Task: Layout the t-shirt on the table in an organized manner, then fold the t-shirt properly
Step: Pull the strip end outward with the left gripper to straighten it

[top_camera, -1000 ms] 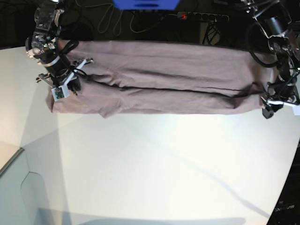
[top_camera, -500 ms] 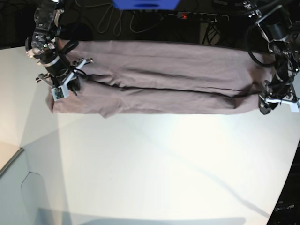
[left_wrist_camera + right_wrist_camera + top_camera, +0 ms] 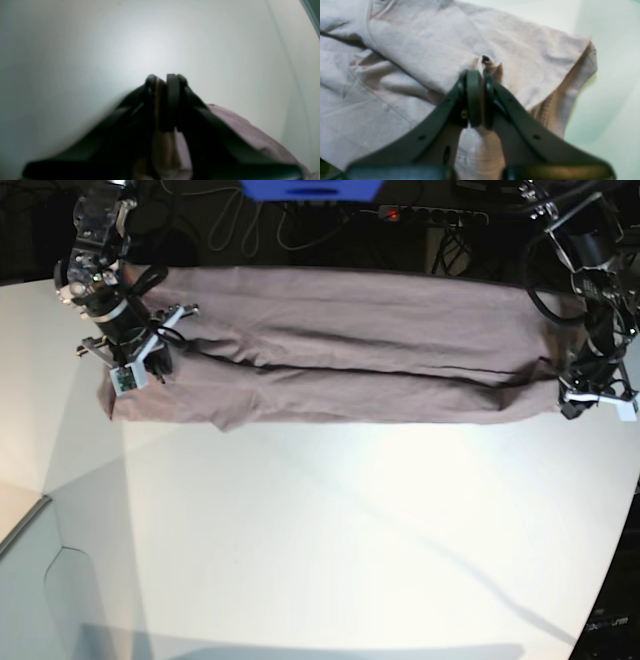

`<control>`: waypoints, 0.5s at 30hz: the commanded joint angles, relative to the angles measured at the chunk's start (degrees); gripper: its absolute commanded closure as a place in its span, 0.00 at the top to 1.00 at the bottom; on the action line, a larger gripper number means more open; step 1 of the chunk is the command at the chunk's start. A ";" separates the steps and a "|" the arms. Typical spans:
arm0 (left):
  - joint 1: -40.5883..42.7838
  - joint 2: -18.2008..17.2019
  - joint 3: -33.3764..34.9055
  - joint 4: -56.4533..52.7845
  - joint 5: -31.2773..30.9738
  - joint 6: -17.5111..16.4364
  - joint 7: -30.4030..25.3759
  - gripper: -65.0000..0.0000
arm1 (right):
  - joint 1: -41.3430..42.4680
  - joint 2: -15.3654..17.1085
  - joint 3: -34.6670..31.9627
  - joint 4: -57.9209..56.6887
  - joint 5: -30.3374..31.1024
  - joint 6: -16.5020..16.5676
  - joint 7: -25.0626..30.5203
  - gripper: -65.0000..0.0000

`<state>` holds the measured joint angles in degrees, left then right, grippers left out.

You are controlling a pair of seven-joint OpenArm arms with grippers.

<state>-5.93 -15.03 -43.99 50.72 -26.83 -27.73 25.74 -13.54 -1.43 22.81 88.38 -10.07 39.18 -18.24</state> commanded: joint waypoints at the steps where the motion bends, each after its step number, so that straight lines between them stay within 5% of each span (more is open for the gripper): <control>1: -0.97 -1.02 -0.01 1.19 -0.73 -0.71 -0.81 0.04 | 0.22 0.24 0.09 0.90 1.14 0.82 1.14 0.00; 8: -0.53 -0.93 -0.28 1.72 -0.99 -0.71 -0.64 0.00 | 0.22 0.24 0.09 0.90 1.14 0.82 1.14 0.00; 15: 5.19 1.44 -0.28 13.85 -1.35 -0.80 0.07 0.00 | 0.22 0.24 0.09 0.90 1.14 0.82 1.14 0.00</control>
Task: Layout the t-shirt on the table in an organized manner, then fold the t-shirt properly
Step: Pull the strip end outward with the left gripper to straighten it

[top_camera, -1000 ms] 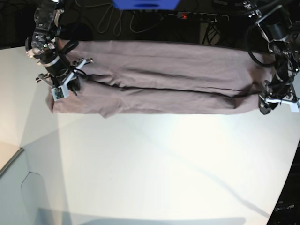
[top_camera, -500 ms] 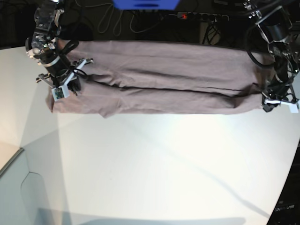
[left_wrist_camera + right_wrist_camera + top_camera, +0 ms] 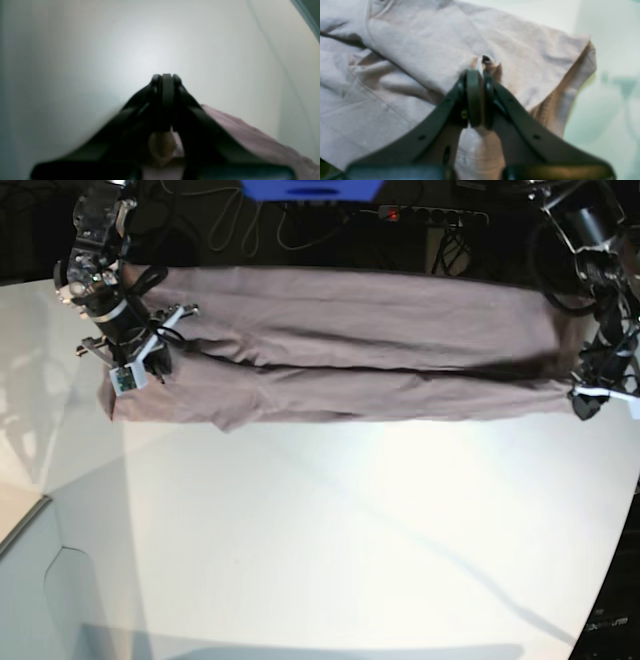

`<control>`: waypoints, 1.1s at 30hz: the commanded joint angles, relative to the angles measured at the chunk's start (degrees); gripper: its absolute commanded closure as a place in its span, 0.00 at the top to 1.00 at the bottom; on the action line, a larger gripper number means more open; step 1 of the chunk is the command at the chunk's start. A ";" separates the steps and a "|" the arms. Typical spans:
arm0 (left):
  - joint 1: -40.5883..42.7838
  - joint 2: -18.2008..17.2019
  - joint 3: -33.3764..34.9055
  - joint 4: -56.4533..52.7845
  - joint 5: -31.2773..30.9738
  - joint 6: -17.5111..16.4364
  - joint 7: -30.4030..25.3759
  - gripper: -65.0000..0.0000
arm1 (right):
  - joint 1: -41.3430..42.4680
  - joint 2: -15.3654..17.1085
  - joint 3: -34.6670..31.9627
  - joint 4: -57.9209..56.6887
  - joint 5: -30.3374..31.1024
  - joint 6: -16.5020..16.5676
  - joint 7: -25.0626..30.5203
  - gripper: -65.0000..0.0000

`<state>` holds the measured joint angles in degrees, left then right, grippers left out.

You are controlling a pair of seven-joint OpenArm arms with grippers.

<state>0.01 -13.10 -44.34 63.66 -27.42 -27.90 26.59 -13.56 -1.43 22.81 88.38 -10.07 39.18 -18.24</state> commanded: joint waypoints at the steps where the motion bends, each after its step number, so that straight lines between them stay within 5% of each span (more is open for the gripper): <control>1: 0.03 0.22 -0.01 2.76 -0.76 -0.72 0.18 0.00 | 0.24 0.24 0.09 0.90 1.14 0.82 1.14 0.00; 17: 3.73 1.10 -4.94 9.35 -0.76 -1.33 1.59 0.00 | 0.16 0.24 0.36 1.51 1.14 0.82 1.14 0.00; 33: -4.01 1.02 -4.32 9.44 -0.23 -1.33 1.59 0.00 | 0.07 0.24 0.18 1.42 1.14 0.82 1.14 0.00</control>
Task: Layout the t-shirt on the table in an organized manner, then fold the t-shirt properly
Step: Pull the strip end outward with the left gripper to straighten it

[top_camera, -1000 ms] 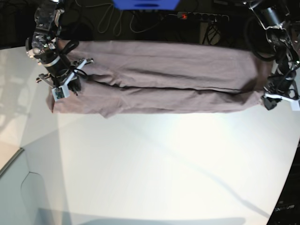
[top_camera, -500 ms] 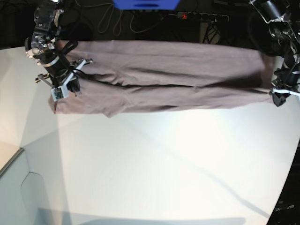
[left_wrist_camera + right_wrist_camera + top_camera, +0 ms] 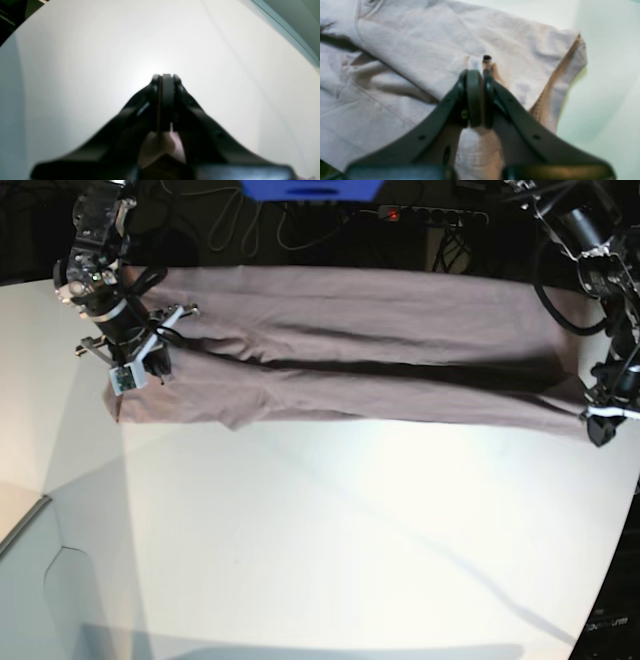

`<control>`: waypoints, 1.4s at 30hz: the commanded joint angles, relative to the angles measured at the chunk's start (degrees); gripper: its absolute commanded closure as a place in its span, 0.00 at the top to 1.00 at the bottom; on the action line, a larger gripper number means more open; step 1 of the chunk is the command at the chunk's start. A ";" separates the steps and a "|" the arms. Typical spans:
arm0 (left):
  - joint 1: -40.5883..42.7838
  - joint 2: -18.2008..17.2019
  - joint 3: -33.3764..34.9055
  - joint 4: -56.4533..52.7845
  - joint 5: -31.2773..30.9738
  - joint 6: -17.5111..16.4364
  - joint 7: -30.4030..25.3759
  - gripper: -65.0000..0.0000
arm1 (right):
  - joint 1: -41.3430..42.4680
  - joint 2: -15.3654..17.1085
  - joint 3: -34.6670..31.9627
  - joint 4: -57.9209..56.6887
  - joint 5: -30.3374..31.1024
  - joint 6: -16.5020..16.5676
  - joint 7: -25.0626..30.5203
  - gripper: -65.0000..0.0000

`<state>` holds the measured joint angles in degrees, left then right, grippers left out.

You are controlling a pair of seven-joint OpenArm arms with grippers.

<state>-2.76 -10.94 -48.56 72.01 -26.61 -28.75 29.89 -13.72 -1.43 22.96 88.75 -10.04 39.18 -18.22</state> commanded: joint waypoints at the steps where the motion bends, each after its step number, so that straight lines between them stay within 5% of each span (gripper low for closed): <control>1: -1.67 -1.24 -0.10 1.09 -1.04 -0.48 -1.71 0.00 | 0.22 0.24 0.03 0.96 1.12 0.82 1.12 0.00; 16: -5.98 -3.17 5.35 0.30 -0.95 -0.48 -1.80 0.00 | 0.48 0.24 -0.06 0.61 1.12 0.82 1.12 0.00; 34: 5.71 -3.17 4.91 0.04 -1.48 -0.57 -2.42 0.00 | 1.28 0.24 -0.06 0.61 1.12 0.82 1.12 0.00; 42: 6.06 -3.35 0.07 -12.18 -1.48 -0.57 -7.16 0.00 | 1.28 0.24 -0.06 0.61 1.12 0.82 1.12 0.00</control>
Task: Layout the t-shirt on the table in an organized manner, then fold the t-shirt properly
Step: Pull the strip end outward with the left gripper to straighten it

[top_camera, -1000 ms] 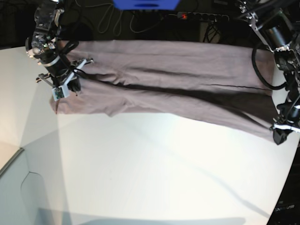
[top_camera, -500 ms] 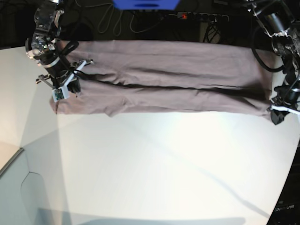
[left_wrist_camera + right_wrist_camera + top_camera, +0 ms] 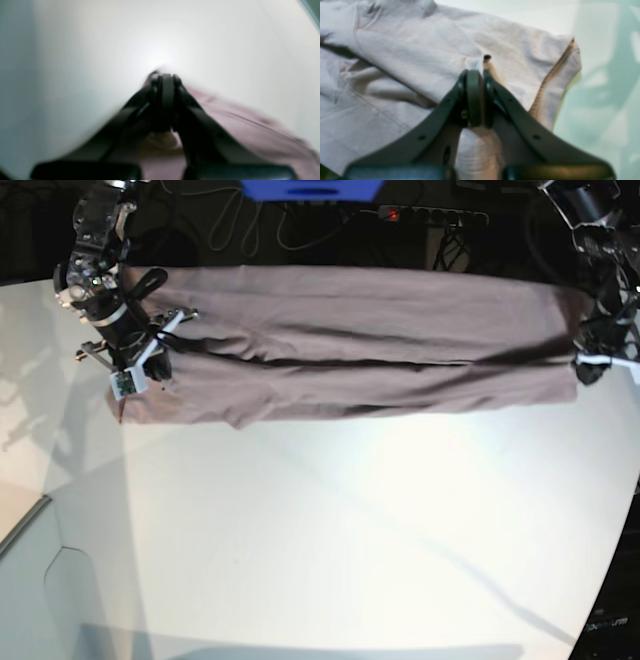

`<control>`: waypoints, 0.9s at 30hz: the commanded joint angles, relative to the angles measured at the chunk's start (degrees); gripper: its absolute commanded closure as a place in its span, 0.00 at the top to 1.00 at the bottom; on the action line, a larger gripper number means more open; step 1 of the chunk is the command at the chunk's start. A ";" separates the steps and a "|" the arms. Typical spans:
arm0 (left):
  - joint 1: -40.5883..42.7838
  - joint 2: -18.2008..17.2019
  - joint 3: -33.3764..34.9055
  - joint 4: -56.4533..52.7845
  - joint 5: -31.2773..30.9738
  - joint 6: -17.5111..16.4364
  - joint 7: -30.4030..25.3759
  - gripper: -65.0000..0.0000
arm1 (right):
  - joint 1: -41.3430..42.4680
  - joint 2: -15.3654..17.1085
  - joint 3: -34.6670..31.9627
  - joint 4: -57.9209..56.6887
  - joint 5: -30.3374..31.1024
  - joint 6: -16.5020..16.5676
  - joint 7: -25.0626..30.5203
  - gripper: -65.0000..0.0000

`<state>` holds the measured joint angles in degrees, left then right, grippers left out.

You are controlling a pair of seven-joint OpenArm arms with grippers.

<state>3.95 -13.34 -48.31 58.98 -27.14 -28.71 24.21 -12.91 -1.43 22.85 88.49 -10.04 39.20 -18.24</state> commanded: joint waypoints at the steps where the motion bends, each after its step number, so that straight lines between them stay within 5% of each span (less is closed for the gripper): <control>1: -0.65 -1.03 -0.26 -0.12 -0.95 -0.61 -2.10 0.00 | 0.47 0.24 0.05 0.87 1.12 0.80 1.14 0.00; 21: -2.67 -2.52 0.01 0.93 -1.04 -0.70 -3.33 0.00 | 0.20 0.42 0.31 7.38 1.12 0.80 0.96 0.00; 27: -1.35 -2.35 -1.93 9.72 -1.04 -0.70 4.32 0.00 | 0.12 1.21 0.40 7.03 1.12 0.80 1.05 0.00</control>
<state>2.63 -14.46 -49.56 67.46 -27.51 -29.23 30.11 -13.08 -0.80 23.07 94.61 -9.65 39.20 -18.48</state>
